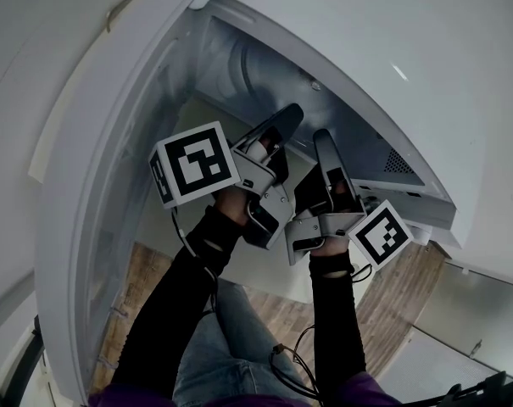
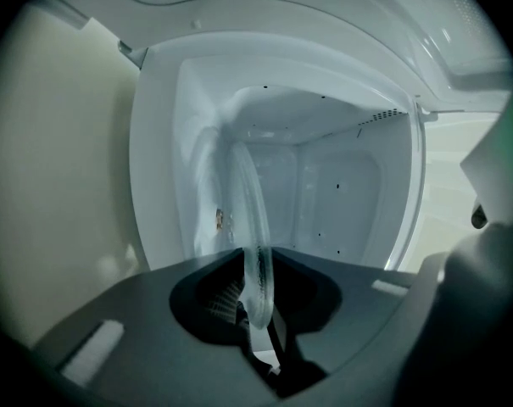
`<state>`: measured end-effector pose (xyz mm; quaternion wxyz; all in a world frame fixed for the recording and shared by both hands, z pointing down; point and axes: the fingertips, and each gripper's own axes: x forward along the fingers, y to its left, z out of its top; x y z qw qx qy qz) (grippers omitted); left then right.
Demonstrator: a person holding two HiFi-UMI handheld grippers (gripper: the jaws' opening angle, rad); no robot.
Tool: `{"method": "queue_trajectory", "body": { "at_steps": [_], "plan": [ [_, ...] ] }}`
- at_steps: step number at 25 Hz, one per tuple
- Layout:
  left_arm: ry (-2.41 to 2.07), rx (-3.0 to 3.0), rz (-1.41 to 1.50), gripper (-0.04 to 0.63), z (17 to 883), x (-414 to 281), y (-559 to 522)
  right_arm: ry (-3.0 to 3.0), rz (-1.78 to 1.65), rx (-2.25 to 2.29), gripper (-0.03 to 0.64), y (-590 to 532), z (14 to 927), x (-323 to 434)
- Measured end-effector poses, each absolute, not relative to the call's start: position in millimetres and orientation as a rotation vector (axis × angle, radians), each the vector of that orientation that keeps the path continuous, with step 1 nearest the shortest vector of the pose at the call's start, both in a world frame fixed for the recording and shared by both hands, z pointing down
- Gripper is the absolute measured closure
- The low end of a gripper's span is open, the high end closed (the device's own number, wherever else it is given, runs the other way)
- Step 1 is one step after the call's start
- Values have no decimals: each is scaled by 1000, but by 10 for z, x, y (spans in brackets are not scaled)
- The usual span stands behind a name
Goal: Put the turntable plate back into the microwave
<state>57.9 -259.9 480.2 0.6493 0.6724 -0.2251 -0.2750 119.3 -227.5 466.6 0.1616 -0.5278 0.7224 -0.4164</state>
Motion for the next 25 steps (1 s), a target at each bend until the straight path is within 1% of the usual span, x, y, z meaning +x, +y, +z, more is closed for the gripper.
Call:
{"method": "queue_trajectory", "body": {
  "at_steps": [3, 15, 16, 18, 25],
  "plan": [
    [-520, 1533, -625, 522, 4793, 568, -2618, 2067, -1204, -1486, 457, -2251, 4675, 1166],
    [-572, 1545, -605, 531, 4823, 538, -2705, 2128, -1225, -1445, 460, -2164, 4686, 941],
    [-573, 1549, -601, 531, 4824, 541, -2706, 2129, -1225, -1449, 468, -2170, 4695, 927],
    [-571, 1549, -601, 531, 4819, 544, -2708, 2130, -1214, -1464, 517, -2179, 4693, 909],
    [-592, 1565, -569, 526, 4827, 551, -2706, 2106, -1156, -1478, 534, -2185, 4651, 931]
  ]
}}
